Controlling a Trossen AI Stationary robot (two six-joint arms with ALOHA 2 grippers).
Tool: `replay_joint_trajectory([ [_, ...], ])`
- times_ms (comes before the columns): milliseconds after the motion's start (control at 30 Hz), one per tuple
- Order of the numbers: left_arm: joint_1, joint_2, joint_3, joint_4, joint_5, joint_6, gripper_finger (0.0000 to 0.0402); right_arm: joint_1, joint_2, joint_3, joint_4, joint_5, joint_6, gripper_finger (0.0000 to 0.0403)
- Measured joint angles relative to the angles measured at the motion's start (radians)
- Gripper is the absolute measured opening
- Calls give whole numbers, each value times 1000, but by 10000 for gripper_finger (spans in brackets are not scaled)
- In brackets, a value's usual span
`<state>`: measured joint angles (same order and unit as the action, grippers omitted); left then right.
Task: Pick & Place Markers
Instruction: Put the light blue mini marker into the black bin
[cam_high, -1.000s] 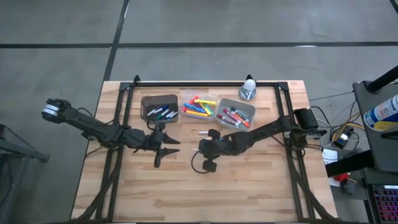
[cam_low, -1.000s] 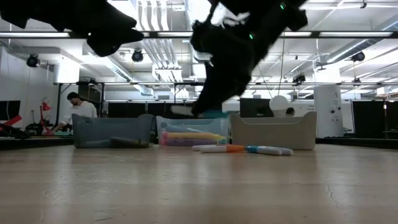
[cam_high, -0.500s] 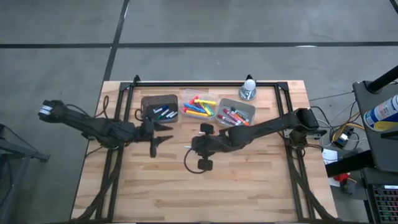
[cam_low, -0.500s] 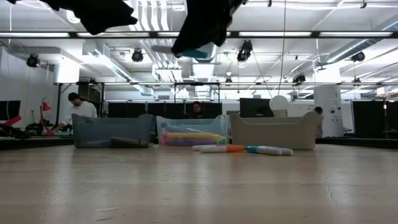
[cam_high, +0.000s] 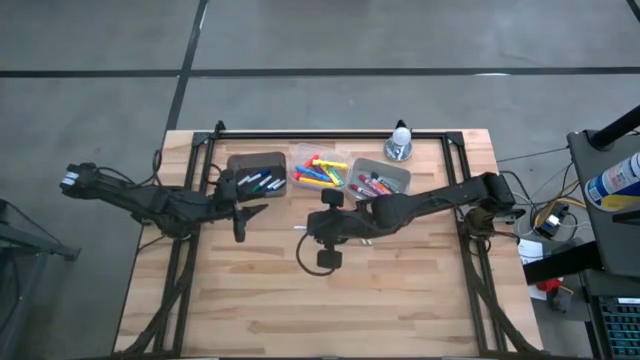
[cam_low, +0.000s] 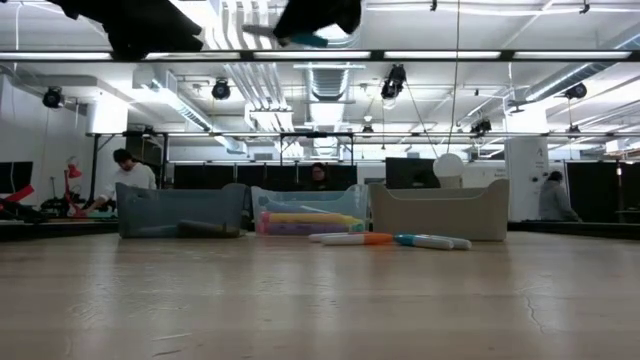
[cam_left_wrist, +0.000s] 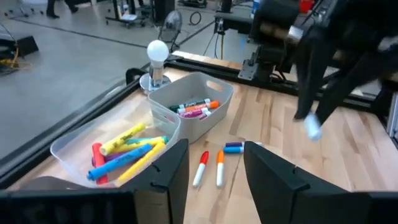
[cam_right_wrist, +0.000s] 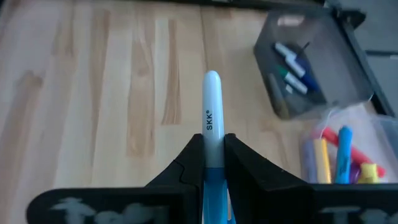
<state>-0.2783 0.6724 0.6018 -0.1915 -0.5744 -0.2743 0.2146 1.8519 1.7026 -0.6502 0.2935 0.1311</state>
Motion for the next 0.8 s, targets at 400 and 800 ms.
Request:
replay_joint_trajectory([
  [400, 0, 36, -48, 101, 135, -20, 147, 13, -2, 77, 31, 58, -67, 38],
  [800, -14, 131, -197, 501, 331, 267, 147, 51, 5, 38, 93, 98, -134, 38],
])
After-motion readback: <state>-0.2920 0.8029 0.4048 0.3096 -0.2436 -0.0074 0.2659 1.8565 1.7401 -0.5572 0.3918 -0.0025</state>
